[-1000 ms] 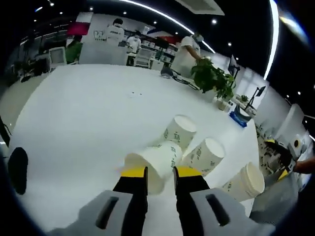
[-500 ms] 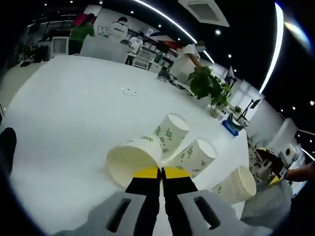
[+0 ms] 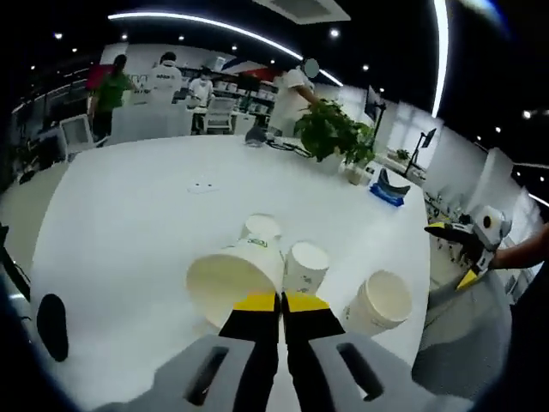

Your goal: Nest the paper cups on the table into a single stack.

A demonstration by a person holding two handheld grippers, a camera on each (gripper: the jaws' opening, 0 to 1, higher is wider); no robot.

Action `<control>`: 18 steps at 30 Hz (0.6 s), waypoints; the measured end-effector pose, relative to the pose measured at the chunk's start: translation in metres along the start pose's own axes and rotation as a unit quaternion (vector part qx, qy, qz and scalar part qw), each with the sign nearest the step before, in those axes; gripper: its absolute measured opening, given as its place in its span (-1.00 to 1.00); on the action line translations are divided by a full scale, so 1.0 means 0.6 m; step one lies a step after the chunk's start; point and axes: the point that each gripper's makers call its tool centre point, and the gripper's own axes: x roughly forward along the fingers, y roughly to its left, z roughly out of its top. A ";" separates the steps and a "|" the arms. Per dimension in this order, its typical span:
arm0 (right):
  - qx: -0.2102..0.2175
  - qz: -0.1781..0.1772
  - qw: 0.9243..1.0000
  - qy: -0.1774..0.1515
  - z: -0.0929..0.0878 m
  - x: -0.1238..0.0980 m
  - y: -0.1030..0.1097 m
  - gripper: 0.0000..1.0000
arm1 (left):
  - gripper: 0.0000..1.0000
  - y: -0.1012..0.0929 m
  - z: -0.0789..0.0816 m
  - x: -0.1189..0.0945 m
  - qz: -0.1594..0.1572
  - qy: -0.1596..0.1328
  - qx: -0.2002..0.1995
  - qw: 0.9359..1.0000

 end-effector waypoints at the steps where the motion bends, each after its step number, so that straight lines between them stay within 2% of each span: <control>1: -0.002 0.002 1.000 0.001 0.000 0.000 0.001 0.93 | -1.00 -0.006 0.005 -0.004 0.000 0.000 0.008 1.000; 6: -0.003 0.003 1.000 -0.001 0.001 0.000 0.002 0.94 | -1.00 -0.028 0.026 -0.023 -0.011 0.003 0.044 0.999; 9: -0.004 0.004 1.000 -0.001 0.001 0.000 0.003 0.94 | -1.00 -0.053 0.043 -0.033 -0.017 0.006 0.067 0.998; 16: -0.008 0.004 1.000 -0.002 0.002 -0.001 0.004 0.93 | -1.00 -0.081 0.056 -0.048 -0.019 0.015 0.119 0.993; 18: -0.008 0.004 1.000 -0.003 0.003 -0.001 0.004 0.94 | -1.00 -0.089 0.058 -0.052 -0.024 0.017 0.123 0.992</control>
